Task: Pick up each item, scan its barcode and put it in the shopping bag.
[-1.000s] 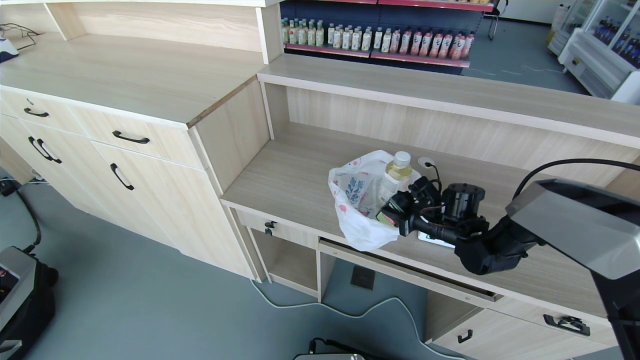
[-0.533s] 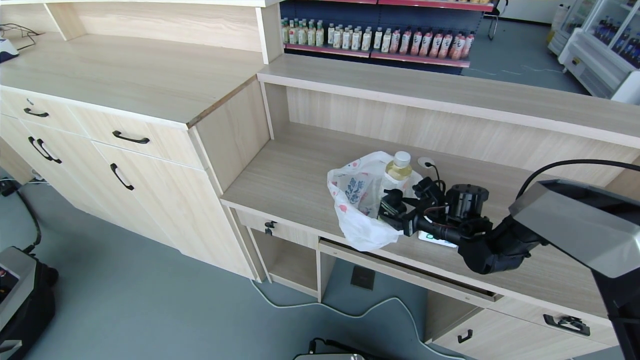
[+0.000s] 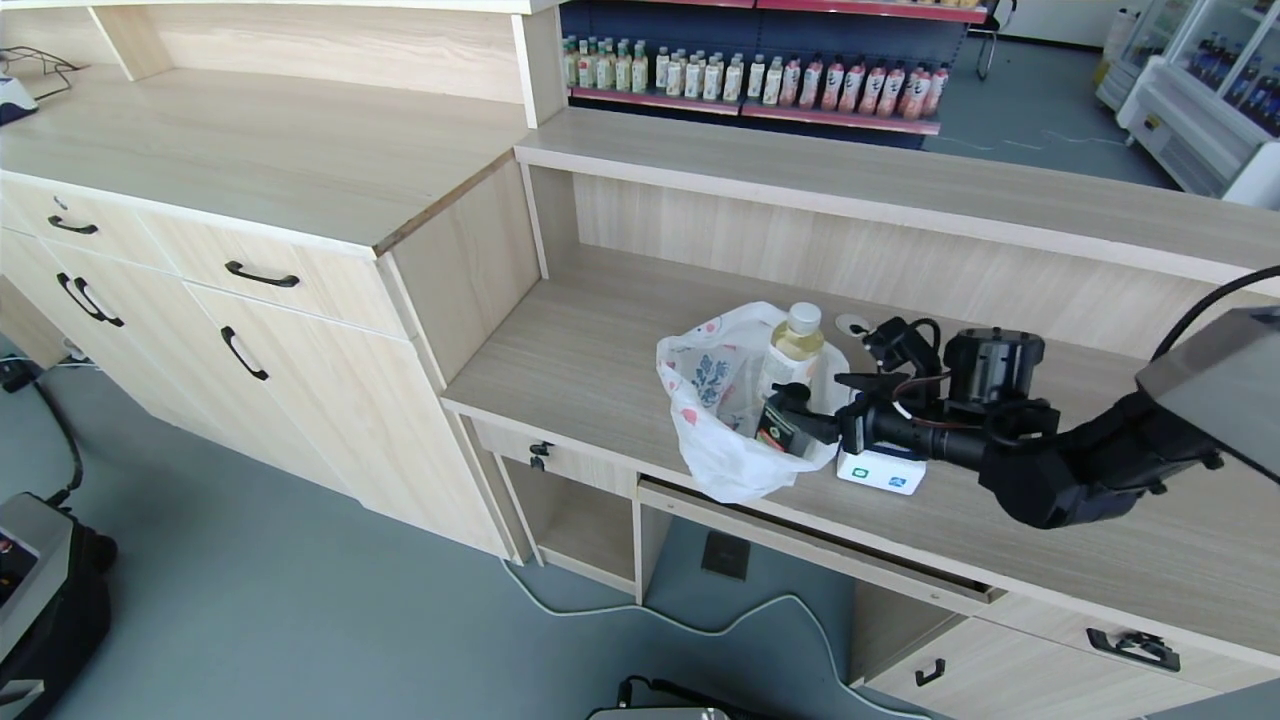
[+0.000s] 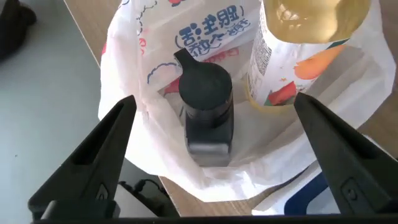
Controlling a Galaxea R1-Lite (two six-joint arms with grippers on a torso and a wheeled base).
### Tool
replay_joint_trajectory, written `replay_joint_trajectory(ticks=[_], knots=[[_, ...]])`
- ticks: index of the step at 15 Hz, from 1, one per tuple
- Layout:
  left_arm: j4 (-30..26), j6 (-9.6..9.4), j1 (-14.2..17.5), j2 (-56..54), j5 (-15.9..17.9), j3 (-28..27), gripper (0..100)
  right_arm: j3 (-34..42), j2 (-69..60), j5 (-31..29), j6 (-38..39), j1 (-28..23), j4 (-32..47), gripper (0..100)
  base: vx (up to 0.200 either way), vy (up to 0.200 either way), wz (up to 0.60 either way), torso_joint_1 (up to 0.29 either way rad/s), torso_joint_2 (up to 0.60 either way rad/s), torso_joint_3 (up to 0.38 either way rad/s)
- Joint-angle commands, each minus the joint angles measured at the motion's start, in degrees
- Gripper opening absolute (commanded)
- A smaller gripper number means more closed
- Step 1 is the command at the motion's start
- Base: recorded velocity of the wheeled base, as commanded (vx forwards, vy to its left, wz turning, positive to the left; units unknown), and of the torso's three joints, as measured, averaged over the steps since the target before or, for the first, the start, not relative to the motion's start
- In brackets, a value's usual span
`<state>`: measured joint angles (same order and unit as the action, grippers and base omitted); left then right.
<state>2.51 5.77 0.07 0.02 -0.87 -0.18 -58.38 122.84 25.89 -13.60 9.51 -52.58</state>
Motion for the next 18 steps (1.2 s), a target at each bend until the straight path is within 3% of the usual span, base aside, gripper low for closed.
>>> replay_joint_trajectory(ticks=[1, 5, 7, 11, 15, 18], knots=[[0.04, 0.03, 0.01, -0.02, -0.01, 0.01, 100, 7.76, -18.78, 0.03, -1.42, -3.71, 8.9, 100, 0.0, 0.0, 0.0, 0.0, 0.0, 0.0], [0.04, 0.03, 0.1, -0.02, -0.01, 0.01, 100, 9.6, -30.12, -0.93, -6.52, -8.1, 13.64, 100, 0.0, 0.0, 0.0, 0.0, 0.0, 0.0], [0.04, 0.03, 0.01, -0.02, -0.01, 0.01, 100, 10.04, -33.02, -6.47, -9.77, -8.89, 15.4, 100, 0.0, 0.0, -0.3, -0.001, 0.0, 0.001], [0.04, 0.03, 0.01, -0.02, -0.01, 0.01, 100, 9.51, -36.98, -7.44, -8.1, -10.83, 15.93, 100, 0.0, 0.0, -0.6, -0.002, 0.0, 0.006], [0.04, 0.03, 0.01, -0.02, -0.01, 0.01, 100, 10.13, -39.17, -13.59, -3.8, -12.58, 21.11, 100, 0.0, 0.0, -0.6, 0.002, 0.0, 0.005], [0.04, 0.03, 0.01, -0.02, -0.01, 0.01, 100, 14.79, -43.48, -14.03, 3.32, -14.78, 26.12, 100, 0.0, 0.0, 0.0, 0.0, 0.0, 0.0]])
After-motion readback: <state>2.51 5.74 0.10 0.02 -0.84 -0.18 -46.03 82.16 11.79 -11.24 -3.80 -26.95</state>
